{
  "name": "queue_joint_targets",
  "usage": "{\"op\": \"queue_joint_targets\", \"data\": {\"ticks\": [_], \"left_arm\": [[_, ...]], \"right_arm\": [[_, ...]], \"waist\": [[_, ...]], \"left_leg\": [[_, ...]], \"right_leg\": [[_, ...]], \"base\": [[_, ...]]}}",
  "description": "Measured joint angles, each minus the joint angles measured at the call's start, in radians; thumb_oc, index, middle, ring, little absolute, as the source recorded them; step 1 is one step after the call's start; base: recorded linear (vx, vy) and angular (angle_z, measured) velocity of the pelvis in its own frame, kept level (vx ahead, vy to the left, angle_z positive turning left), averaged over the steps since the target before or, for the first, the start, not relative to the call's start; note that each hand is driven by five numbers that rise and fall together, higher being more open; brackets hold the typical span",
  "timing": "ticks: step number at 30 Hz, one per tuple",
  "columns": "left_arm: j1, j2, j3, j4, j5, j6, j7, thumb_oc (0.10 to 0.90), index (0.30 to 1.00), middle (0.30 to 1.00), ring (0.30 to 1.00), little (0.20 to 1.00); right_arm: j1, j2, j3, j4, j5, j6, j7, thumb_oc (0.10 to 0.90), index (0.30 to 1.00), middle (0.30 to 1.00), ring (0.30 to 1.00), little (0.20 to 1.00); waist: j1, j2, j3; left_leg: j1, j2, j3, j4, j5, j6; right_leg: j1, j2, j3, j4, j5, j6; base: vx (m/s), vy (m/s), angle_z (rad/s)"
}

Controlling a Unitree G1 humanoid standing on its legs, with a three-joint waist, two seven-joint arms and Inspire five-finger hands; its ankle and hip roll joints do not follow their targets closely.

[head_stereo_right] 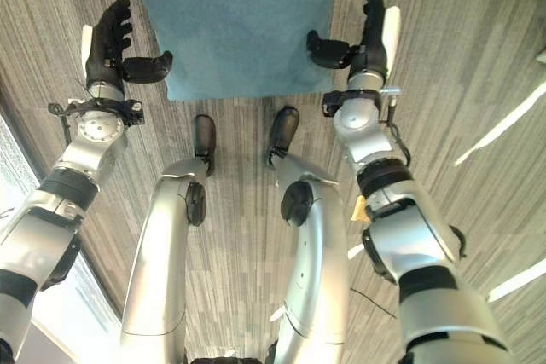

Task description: Pick up all the scattered cushions and arrange them neatly on the sofa.

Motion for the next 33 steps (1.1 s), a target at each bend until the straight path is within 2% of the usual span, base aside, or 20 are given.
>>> {"op": "queue_joint_targets", "data": {"ticks": [6, 7, 8, 9, 10, 11, 18, 20, 28, 30, 31, 33], "left_arm": [[-0.001, -0.040, -0.004, -0.023, -0.003, 0.002, 0.043, 0.800, 0.900, 0.900, 0.900, 0.900], [-0.018, -0.077, -0.003, -0.007, -0.030, 0.012, 0.066, 0.800, 0.900, 0.900, 0.900, 0.900], [-0.030, -0.091, -0.003, 0.011, -0.044, 0.013, 0.075, 0.800, 0.900, 0.900, 0.900, 0.900], [-0.035, -0.109, -0.005, 0.016, -0.052, 0.013, 0.083, 0.800, 0.900, 0.900, 0.900, 0.900], [-0.038, -0.116, -0.005, 0.020, -0.072, 0.018, 0.086, 0.482, 0.422, 0.422, 0.422, 0.422], [-0.038, -0.121, -0.005, 0.019, -0.094, 0.023, 0.087, 0.400, 0.300, 0.300, 0.300, 0.300], [-0.027, -0.079, 0.010, -0.002, -0.160, 0.022, 0.105, 0.400, 0.300, 0.300, 0.300, 0.300], [0.010, -0.065, 0.047, -0.063, -0.175, 0.017, 0.106, 0.400, 0.300, 0.300, 0.300, 0.300], [0.046, -0.049, 0.088, -0.168, -0.201, 0.010, 0.103, 0.400, 0.300, 0.300, 0.300, 0.300], [0.064, -0.054, 0.127, -0.225, -0.225, 0.010, 0.102, 0.400, 0.300, 0.300, 0.300, 0.300], [0.075, -0.050, 0.151, -0.264, -0.238, 0.010, 0.102, 0.400, 0.300, 0.300, 0.300, 0.300], [0.094, -0.062, 0.166, -0.279, -0.237, 0.010, 0.102, 0.400, 0.300, 0.300, 0.300, 0.300]], "right_arm": [[-0.025, 0.062, 0.043, -0.055, -0.001, 0.010, -0.007, 0.800, 0.900, 0.900, 0.900, 0.900], [-0.049, 0.129, 0.043, -0.044, 0.015, 0.031, -0.027, 0.800, 0.900, 0.900, 0.900, 0.900], [-0.053, 0.137, 0.041, -0.044, 0.018, 0.034, -0.037, 0.800, 0.900, 0.900, 0.900, 0.900], [-0.053, 0.154, 0.042, -0.044, 0.020, 0.034, -0.038, 0.587, 0.580, 0.580, 0.580, 0.580], [-0.055, 0.160, 0.040, -0.035, 0.036, 0.037, -0.039, 0.400, 0.300, 0.300, 0.300, 0.300], [-0.061, 0.171, 0.040, -0.014, 0.061, 0.038, -0.039, 0.400, 0.300, 0.300, 0.300, 0.300], [-0.058, 0.152, -0.009, -0.016, 0.128, 0.036, -0.044, 0.400, 0.300, 0.300, 0.300, 0.300], [-0.035, 0.136, -0.019, -0.033, 0.130, 0.030, -0.044, 0.400, 0.300, 0.300, 0.300, 0.300], [0.036, 0.109, -0.069, -0.134, 0.130, 0.025, -0.043, 0.400, 0.300, 0.300, 0.300, 0.300], [0.055, 0.105, -0.108, -0.183, 0.128, 0.024, -0.043, 0.400, 0.300, 0.300, 0.300, 0.300], [0.064, 0.104, -0.122, -0.218, 0.122, 0.021, -0.043, 0.400, 0.300, 0.300, 0.300, 0.300], [0.078, 0.108, -0.114, -0.236, 0.117, 0.021, -0.043, 0.400, 0.300, 0.300, 0.300, 0.300]], "waist": [[-0.016, 0.000, 0.000], [-0.022, -0.001, 0.000], [-0.023, -0.001, 0.000], [-0.025, -0.001, 0.001], [-0.025, -0.001, 0.001], [-0.026, -0.002, 0.001], [-0.025, -0.002, 0.001], [-0.026, -0.002, 0.001], [-0.028, -0.003, 0.002], [-0.026, -0.004, 0.002], [-0.026, -0.004, 0.002], [-0.025, -0.003, 0.000]], "left_leg": [[0.005, 0.000, 0.011, 0.001, -0.001, 0.004], [0.008, 0.000, 0.013, 0.005, 0.002, -0.002], [0.009, 0.001, 0.013, 0.005, 0.002, -0.002], [0.012, 0.001, 0.013, 0.007, 0.002, -0.002], [0.016, 0.001, 0.014, 0.012, 0.002, -0.002], [0.023, 0.001, 0.014, 0.019, 0.001, -0.001], [0.036, 0.002, 0.012, 0.022, 0.000, 0.003], [0.036, 0.006, 0.013, 0.024, -0.001, 0.004], [0.037, 0.006, 0.015, 0.007, 0.004, -0.003], [0.049, 0.006, 0.016, -0.054, 0.031, -0.010], [0.091, 0.005, 0.015, -0.169, 0.078, -0.011], [0.144, 0.005, 0.013, -0.262, 0.117, -0.014]], "right_leg": [[0.001, 0.002, 0.015, 0.000, 0.003, 0.013], [0.003, 0.004, 0.015, 0.001, 0.007, 0.007], [0.006, 0.003, 0.016, 0.001, 0.007, 0.007], [0.009, 0.004, 0.016, 0.003, 0.008, 0.007], [0.012, 0.003, 0.016, 0.011, 0.008, 0.006], [0.020, 0.002, 0.016, 0.018, 0.008, 0.006], [0.032, 0.004, 0.018, 0.016, 0.007, 0.010], [0.031, 0.008, 0.018, 0.015, 0.007, 0.011], [0.032, 0.013, 0.019, -0.003, 0.014, 0.010], [0.044, 0.018, 0.017, -0.059, 0.038, 0.014], [0.087, 0.030, 0.010, -0.171, 0.086, 0.015], [0.138, 0.038, 0.008, -0.259, 0.124, 0.020]], "base": [[0.00, -0.014, -0.02], [0.00, 0.000, 0.00], [0.00, 0.000, 0.00], [0.00, 0.000, 0.00], [0.00, 0.000, 0.00], [0.00, 0.000, 0.00], [0.00, 0.000, 0.00], [0.00, 0.004, -0.02], [-0.01, 0.009, -0.01], [-0.06, 0.026, -0.02], [-0.09, 0.029, -0.03], [-0.08, 0.010, -0.01]]}}
